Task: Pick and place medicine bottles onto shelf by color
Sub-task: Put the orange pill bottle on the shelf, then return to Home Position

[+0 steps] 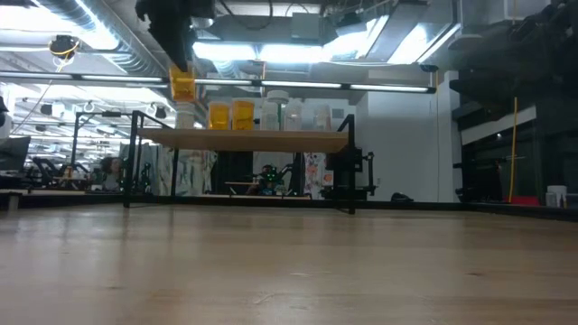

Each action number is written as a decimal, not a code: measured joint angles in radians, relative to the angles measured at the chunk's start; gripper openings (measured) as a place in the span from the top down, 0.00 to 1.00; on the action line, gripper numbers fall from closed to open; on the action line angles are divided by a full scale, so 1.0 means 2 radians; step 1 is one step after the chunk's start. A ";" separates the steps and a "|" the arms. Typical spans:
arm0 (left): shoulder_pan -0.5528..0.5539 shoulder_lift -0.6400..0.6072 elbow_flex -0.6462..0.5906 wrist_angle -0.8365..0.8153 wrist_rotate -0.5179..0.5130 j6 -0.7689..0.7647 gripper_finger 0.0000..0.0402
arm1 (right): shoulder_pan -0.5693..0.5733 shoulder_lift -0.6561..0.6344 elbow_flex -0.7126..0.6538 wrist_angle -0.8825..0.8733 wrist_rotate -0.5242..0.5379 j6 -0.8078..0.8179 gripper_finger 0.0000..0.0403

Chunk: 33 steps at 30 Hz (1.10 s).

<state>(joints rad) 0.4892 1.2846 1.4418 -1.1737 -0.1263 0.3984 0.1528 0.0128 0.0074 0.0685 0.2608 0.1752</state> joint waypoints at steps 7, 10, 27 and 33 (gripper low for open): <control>0.081 0.050 0.000 0.011 0.045 0.021 0.51 | 0.000 0.000 0.000 0.000 0.000 0.000 0.37; 0.105 0.078 0.000 0.011 0.057 0.021 0.51 | 0.000 0.000 0.000 0.000 0.000 0.000 0.37; 0.126 0.084 0.000 0.029 0.055 0.014 0.30 | 0.000 0.000 0.000 0.000 0.000 0.000 0.37; 0.126 0.085 0.014 0.030 0.055 0.015 0.27 | 0.000 0.000 0.000 0.000 0.000 0.000 0.37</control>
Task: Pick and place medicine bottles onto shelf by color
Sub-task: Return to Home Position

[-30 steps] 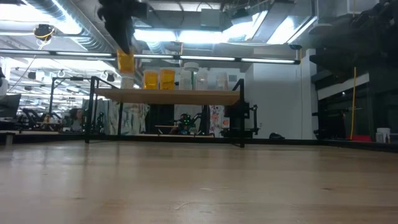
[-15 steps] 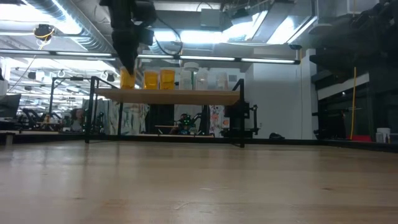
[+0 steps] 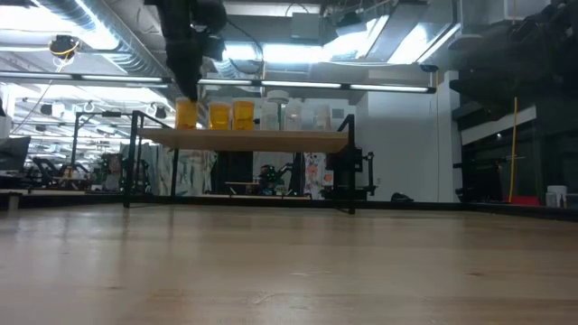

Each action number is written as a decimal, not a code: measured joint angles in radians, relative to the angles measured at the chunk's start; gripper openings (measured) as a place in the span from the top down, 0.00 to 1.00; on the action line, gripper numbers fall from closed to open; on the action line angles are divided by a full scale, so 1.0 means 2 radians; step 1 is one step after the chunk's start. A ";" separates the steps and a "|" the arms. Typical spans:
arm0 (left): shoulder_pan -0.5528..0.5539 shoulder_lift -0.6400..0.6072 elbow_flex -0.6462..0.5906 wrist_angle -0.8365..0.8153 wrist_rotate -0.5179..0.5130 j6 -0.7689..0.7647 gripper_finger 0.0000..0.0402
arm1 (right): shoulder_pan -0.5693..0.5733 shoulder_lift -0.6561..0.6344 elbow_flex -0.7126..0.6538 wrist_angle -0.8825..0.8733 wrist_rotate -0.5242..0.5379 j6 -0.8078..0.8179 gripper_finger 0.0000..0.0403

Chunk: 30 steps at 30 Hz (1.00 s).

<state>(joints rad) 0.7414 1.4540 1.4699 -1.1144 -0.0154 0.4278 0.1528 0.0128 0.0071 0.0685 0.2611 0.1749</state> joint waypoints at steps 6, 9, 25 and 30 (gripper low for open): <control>-0.010 0.000 0.086 -0.042 0.004 -0.017 0.27 | 0.000 0.000 0.000 0.000 0.000 0.000 0.37; -0.022 -0.001 0.138 -0.095 0.005 -0.072 0.27 | 0.000 0.000 0.000 0.000 0.000 0.000 0.37; -0.177 -0.301 -0.093 0.102 0.043 -0.235 0.27 | 0.000 0.000 0.000 0.000 0.000 0.000 0.37; -0.237 -0.442 -0.319 0.280 0.023 -0.297 0.27 | 0.000 0.000 0.000 0.000 0.000 0.000 0.37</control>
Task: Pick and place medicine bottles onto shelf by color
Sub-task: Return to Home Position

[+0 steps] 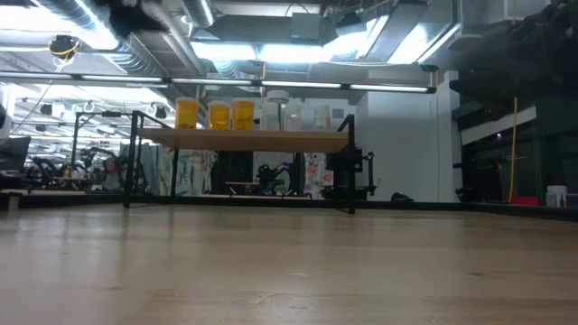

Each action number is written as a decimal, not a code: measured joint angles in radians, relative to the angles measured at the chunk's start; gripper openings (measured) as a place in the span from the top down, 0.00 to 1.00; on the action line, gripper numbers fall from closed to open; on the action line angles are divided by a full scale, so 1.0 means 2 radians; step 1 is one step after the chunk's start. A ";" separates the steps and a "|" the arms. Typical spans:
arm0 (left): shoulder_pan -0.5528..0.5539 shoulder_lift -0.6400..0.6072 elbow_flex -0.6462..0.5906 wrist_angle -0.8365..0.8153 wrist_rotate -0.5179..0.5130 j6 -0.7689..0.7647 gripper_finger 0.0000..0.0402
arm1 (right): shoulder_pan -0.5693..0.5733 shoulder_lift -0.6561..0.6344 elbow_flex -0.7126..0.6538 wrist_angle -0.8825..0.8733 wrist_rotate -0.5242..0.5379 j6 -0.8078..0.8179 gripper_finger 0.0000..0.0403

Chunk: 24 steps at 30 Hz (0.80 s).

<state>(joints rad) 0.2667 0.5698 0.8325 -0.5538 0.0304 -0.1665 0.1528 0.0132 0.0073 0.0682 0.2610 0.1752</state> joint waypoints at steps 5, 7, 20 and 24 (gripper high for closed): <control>-0.047 -0.105 -0.184 0.161 -0.050 -0.020 0.27 | 0.000 0.000 0.000 0.000 0.000 0.000 0.37; -0.059 -0.129 -0.241 0.222 -0.062 -0.018 0.27 | 0.000 0.000 0.000 0.000 0.000 0.000 0.37; -0.069 -0.152 -0.405 0.421 -0.086 0.010 0.27 | 0.000 0.000 0.000 0.000 0.000 0.000 0.37; -0.069 -0.152 -0.412 0.412 -0.086 0.007 0.27 | 0.000 0.000 0.000 0.000 0.000 0.000 0.37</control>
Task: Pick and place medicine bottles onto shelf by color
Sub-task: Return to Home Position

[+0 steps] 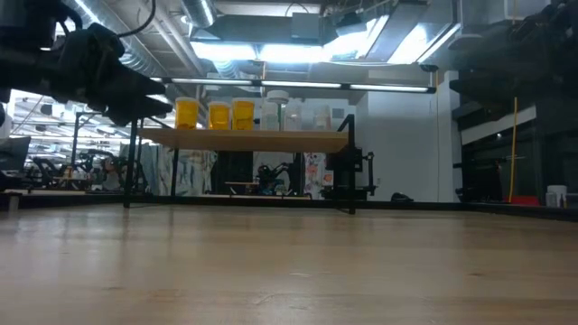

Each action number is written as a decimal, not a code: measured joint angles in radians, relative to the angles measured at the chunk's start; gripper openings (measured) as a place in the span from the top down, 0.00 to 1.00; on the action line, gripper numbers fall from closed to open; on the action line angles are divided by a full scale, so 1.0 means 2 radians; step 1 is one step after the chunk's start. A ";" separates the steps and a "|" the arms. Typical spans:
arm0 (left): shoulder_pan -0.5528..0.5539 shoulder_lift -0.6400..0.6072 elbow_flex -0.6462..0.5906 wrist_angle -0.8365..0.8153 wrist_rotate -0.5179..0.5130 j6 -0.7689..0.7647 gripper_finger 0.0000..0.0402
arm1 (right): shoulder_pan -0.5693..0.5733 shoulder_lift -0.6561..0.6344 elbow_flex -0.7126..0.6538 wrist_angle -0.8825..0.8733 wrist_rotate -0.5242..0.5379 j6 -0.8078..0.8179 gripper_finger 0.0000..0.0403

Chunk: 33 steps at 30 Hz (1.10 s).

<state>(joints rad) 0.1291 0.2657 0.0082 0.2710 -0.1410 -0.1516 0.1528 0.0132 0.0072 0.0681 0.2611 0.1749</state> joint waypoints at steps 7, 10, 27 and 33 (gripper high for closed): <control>0.000 0.000 0.000 -0.030 0.000 0.014 0.27 | 0.000 0.000 0.000 0.000 0.000 0.000 0.37; 0.000 0.000 0.000 -0.034 0.000 0.024 0.27 | 0.000 0.000 0.000 0.000 0.000 0.000 0.37; 0.000 0.000 0.000 -0.035 0.000 0.027 0.27 | 0.000 0.000 0.000 0.000 0.000 0.000 0.37; 0.000 0.000 0.000 -0.035 0.000 0.027 0.27 | 0.000 0.000 0.000 0.000 0.000 0.000 0.37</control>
<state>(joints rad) 0.1291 0.2657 0.0082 0.2019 -0.1410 -0.0967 0.1528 0.0132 0.0074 0.0681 0.2611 0.1752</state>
